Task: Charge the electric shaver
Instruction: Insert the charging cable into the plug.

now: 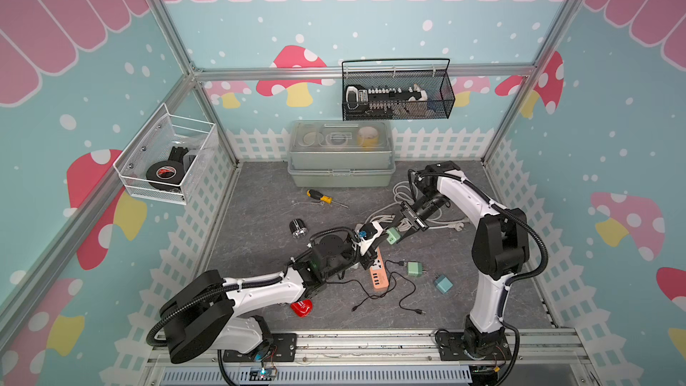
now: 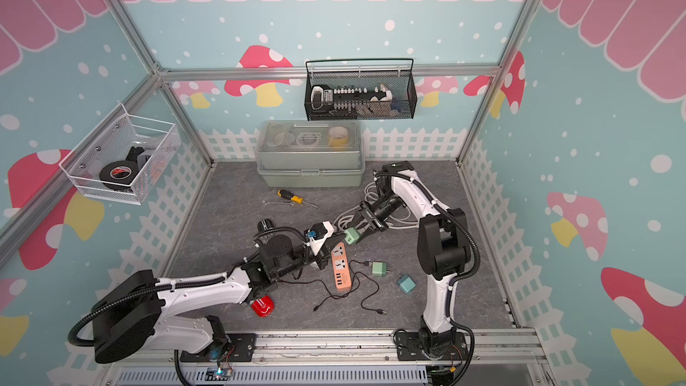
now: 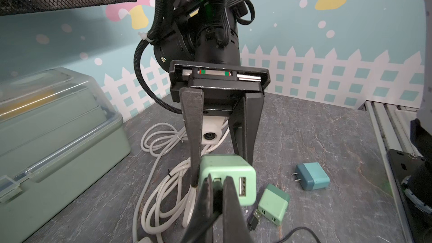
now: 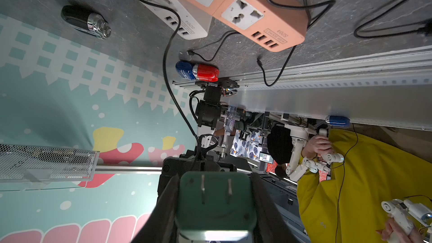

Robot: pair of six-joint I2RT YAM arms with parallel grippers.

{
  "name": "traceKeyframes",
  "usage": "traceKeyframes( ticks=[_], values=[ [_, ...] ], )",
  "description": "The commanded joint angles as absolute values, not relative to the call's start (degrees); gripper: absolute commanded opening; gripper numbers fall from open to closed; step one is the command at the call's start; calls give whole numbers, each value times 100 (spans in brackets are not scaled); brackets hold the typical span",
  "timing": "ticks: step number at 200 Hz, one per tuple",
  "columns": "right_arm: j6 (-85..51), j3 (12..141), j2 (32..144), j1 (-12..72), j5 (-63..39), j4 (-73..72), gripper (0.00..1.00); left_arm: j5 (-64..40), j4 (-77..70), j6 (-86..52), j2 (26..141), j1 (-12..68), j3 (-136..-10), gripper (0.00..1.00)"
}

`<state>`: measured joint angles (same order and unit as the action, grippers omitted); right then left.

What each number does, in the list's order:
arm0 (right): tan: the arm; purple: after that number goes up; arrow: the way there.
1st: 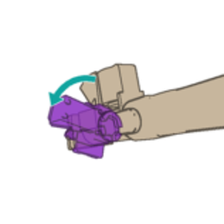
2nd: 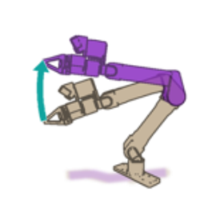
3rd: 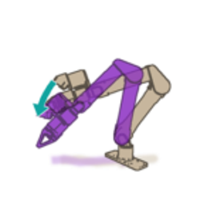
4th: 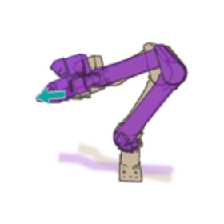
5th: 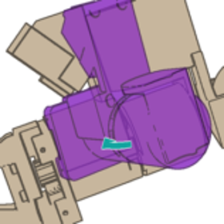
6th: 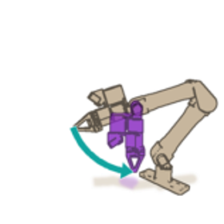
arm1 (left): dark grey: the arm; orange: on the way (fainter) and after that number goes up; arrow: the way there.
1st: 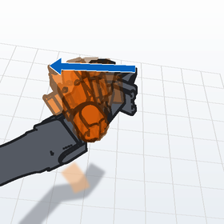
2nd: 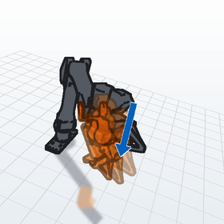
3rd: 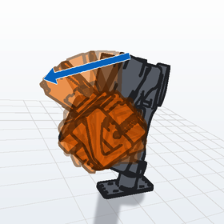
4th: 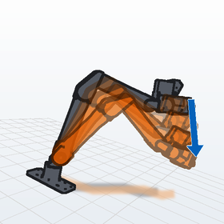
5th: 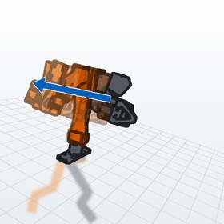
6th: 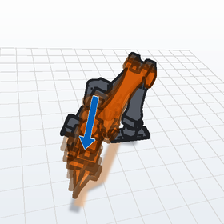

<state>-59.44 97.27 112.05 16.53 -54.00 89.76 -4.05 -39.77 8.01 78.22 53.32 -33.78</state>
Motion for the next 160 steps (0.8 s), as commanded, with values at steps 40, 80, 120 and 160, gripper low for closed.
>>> traceKeyframes(
  ticks=[40,80,120,160],
  values=[
    [-5875,9752,11048,1904,-6002,9731,0,-346,-3550,968,8192,5283,-3391,0],
    [-5850,10097,11134,2196,-6107,9732,0,-603,-3285,729,8500,5238,-3602,0],
    [-5937,10266,11135,2294,-6192,9721,0,-591,-3129,742,8611,5222,-3709,0],
    [-6075,10662,11319,2159,-5968,9690,0,37,-3056,391,8028,5221,-3498,56]
  ],
)
